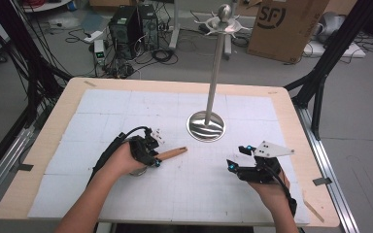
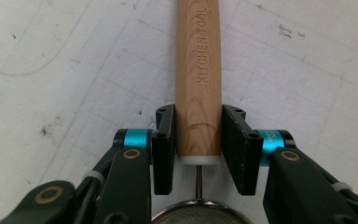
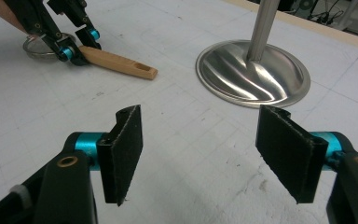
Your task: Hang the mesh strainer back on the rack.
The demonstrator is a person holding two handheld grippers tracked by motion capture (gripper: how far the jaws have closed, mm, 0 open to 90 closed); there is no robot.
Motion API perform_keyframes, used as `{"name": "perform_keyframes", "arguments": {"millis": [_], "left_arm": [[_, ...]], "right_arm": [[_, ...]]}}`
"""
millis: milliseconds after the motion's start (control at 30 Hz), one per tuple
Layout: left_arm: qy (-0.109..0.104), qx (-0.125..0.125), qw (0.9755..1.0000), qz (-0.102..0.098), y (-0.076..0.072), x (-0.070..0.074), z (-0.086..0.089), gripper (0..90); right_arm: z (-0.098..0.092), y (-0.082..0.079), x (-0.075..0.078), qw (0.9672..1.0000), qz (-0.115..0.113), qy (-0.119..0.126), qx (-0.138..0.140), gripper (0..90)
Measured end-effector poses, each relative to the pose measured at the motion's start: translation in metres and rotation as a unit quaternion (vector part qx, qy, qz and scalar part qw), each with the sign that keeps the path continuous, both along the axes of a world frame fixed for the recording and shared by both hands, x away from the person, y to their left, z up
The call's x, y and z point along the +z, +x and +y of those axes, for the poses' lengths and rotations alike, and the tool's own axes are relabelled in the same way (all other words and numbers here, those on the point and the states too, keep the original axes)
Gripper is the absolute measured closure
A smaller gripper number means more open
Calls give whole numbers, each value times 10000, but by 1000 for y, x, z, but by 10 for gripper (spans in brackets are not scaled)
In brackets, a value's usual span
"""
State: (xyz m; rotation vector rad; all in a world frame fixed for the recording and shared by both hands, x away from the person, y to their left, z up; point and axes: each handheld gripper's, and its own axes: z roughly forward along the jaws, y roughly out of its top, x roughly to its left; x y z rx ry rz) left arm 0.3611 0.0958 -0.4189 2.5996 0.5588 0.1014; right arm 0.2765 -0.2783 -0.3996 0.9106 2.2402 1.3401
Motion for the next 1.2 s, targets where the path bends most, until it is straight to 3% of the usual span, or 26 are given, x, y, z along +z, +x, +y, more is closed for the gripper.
{"name": "perform_keyframes", "arguments": {"millis": [133,400,733,900,1000,1100,1200], "left_arm": [[-41,-9,9999,91,3,0,1,661],[249,-24,9995,172,5,3,-7,666],[383,1,9992,-68,-2,4,-10,690],[90,31,9999,-134,-4,5,-5,690],[-185,42,9994,-281,-6,14,-1,690],[-553,57,9977,-399,-7,24,4,690],[-947,129,9940,-533,-9,34,10,690]], "right_arm": [[1,1,-1,10000,25,-11,-8,312],[5,3,-3,10000,61,-52,50,312],[7,3,-2,9999,62,-23,87,312],[2,3,-1,10000,32,15,39,312],[1,3,-1,10000,46,36,16,312],[0,3,-2,10000,36,18,11,312],[0,1,-2,10000,46,12,-6,312]]}}
